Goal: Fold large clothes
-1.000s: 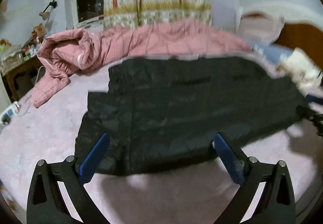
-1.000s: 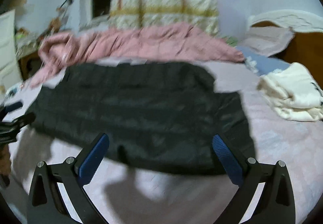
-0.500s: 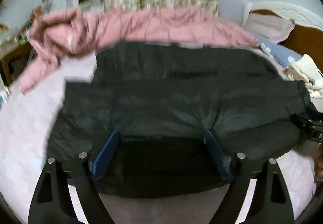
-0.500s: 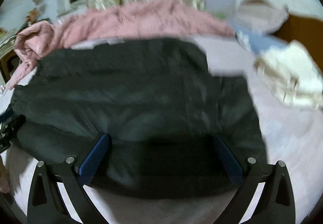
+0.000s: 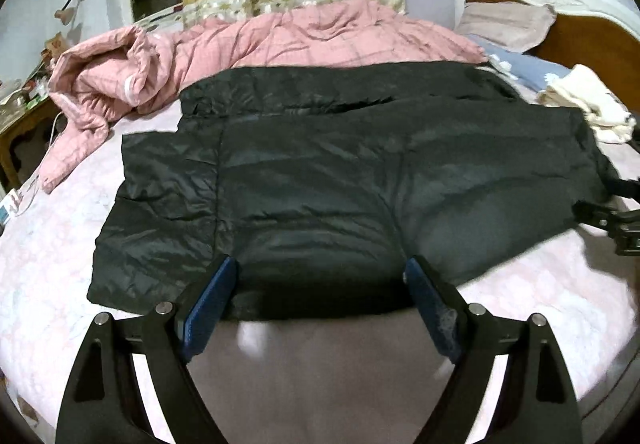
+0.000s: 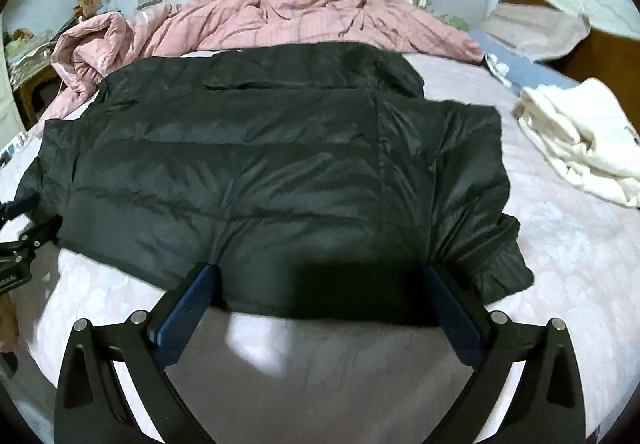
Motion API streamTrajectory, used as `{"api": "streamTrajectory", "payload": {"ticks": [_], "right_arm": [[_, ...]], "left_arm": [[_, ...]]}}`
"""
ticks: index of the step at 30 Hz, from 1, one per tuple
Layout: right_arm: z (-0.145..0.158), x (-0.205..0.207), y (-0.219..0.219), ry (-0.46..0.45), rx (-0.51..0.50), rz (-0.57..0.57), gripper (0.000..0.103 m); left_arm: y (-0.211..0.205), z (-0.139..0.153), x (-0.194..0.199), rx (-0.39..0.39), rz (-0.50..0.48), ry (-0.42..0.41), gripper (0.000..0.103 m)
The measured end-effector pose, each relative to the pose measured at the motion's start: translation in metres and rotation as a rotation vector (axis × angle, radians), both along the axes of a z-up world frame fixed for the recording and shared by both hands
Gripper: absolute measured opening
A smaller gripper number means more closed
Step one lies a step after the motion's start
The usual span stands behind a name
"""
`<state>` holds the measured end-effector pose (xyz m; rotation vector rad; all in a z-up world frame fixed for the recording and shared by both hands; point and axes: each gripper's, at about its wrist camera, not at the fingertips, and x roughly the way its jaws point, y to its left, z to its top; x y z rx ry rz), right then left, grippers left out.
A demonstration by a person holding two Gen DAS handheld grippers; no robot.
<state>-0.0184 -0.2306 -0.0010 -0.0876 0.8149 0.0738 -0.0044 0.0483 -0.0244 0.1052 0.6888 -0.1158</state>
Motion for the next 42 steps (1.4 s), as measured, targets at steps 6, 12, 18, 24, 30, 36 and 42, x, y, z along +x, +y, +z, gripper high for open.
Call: {"api": "streamTrajectory", "payload": {"ticks": [6,12,18,24,30,36,42], "right_arm": [[-0.001,-0.024,0.027,-0.025,-0.105,0.091,0.103],[-0.006,-0.028,0.043,-0.031,-0.163,0.105,0.103],[-0.006,-0.027,0.043,-0.036,-0.173,0.097,0.103],[-0.003,-0.03,0.044,-0.079,-0.231,0.078,0.103],[0.022,-0.049,0.044,-0.299,-0.317,0.013,0.103],[0.0,-0.033,0.051,-0.152,-0.38,0.056,0.103],[-0.002,-0.012,0.047,-0.139,-0.396,0.018,0.103]], "left_arm": [[-0.027,-0.012,-0.015,0.161,-0.06,0.009,0.094],[-0.023,-0.011,-0.01,0.141,-0.033,0.013,0.101],[-0.023,-0.012,-0.008,0.142,-0.025,0.016,0.102],[-0.022,-0.007,-0.013,0.128,-0.016,-0.022,0.101],[-0.016,0.02,-0.032,0.094,-0.03,-0.201,0.1],[-0.025,-0.008,-0.001,0.157,-0.067,-0.033,0.099],[-0.045,-0.012,-0.004,0.349,-0.026,-0.133,0.099]]}}
